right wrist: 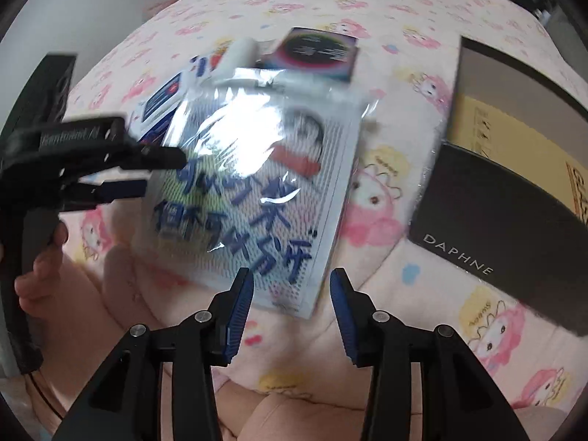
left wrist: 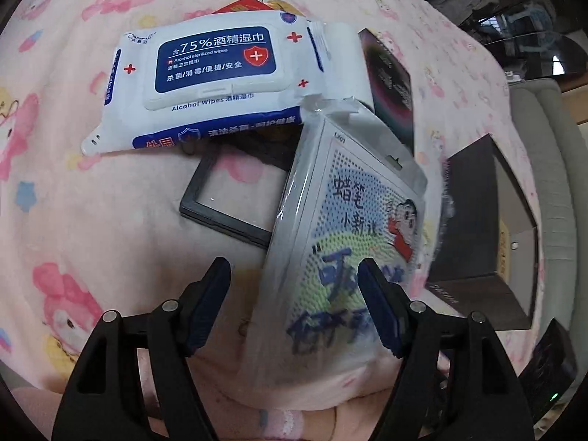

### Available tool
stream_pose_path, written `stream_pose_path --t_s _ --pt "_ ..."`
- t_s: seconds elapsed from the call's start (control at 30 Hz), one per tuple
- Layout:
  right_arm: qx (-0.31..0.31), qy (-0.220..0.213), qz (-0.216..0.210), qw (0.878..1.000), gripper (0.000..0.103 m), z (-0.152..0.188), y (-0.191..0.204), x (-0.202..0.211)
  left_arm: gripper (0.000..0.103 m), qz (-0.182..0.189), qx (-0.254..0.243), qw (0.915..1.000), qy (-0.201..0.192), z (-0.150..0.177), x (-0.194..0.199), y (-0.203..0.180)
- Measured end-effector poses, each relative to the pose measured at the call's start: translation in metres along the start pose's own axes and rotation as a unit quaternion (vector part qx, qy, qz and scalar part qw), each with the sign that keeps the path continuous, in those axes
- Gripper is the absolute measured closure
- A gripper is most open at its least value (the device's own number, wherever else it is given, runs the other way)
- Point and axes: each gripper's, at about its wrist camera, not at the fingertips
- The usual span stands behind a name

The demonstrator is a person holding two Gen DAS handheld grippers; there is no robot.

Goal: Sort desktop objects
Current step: 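Lift the bagged kit with the left gripper and pull it free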

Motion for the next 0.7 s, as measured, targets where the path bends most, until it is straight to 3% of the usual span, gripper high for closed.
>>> stream_pose_path --t_s 0.23,0.3,0.43,0.6,0.7 --pt "-0.023 0.016 0.002 1.0 0.06 -0.016 -0.011 -0.031 0.03 -0.056 -0.038 0.9977 0.011 0.01 -0.016 -0.017" --pt "-0.029 0.019 -0.011 0.999 0.05 -0.017 -0.015 -0.039 0.029 -0.072 -0.048 0.9961 0.014 0.013 -0.021 -0.021" --pt "-0.05 0.023 -0.088 0.995 0.046 -0.021 -0.026 -0.045 0.029 -0.102 -0.074 0.992 0.007 0.02 -0.026 -0.032" --pt "-0.028 -0.003 -0.087 0.996 0.055 -0.009 -0.019 -0.023 0.033 -0.079 -0.078 0.9933 -0.032 0.028 -0.005 -0.028" --pt "-0.025 -0.032 -0.089 0.995 0.058 0.0 -0.02 0.001 0.035 -0.069 -0.111 0.9896 -0.061 0.042 0.009 -0.029"
Point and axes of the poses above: each gripper's, at about its wrist camera, not at the fingertips, and x roughly against the way its jaws point, y to its left, z to its underside, and after that the axes turned 14 degrees about y, right-handed
